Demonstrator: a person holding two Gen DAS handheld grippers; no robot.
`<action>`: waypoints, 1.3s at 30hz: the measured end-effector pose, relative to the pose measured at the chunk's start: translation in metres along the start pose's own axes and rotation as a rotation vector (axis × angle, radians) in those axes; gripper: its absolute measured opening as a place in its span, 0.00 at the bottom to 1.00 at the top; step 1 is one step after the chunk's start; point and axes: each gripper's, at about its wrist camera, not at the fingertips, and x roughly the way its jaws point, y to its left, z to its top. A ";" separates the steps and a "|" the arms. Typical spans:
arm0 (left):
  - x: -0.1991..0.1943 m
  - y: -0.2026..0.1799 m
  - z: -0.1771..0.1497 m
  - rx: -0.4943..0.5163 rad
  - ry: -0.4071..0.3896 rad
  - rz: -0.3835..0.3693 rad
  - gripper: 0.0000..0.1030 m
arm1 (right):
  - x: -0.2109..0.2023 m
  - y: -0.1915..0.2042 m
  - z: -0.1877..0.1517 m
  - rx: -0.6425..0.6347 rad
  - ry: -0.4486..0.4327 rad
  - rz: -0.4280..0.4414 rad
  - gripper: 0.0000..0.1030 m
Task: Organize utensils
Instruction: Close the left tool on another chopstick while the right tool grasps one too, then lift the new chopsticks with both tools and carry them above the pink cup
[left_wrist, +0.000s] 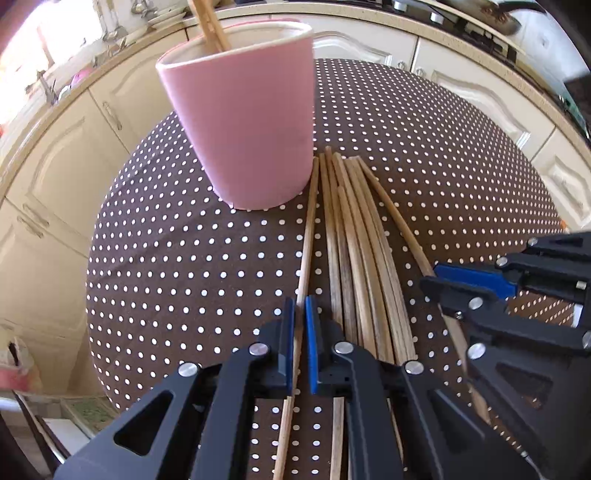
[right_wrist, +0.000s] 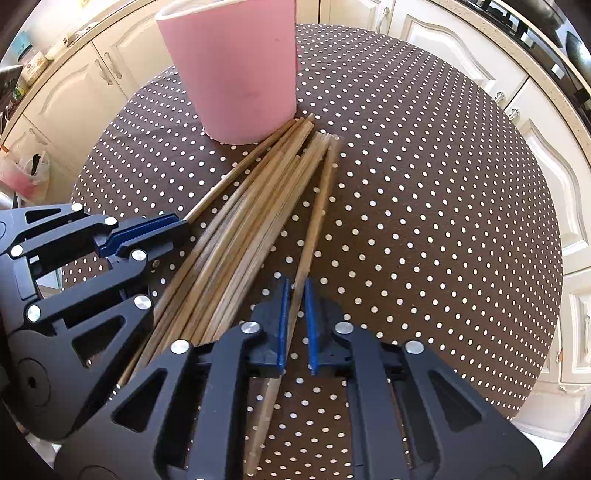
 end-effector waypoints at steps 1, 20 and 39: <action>0.000 -0.002 0.000 0.009 -0.005 0.009 0.06 | -0.003 -0.007 -0.002 0.001 0.000 0.008 0.08; -0.047 -0.009 -0.023 -0.028 -0.166 -0.053 0.05 | -0.058 -0.083 -0.057 0.084 -0.173 0.148 0.06; -0.123 0.012 -0.054 -0.115 -0.494 -0.179 0.05 | -0.137 -0.081 -0.092 0.095 -0.445 0.252 0.06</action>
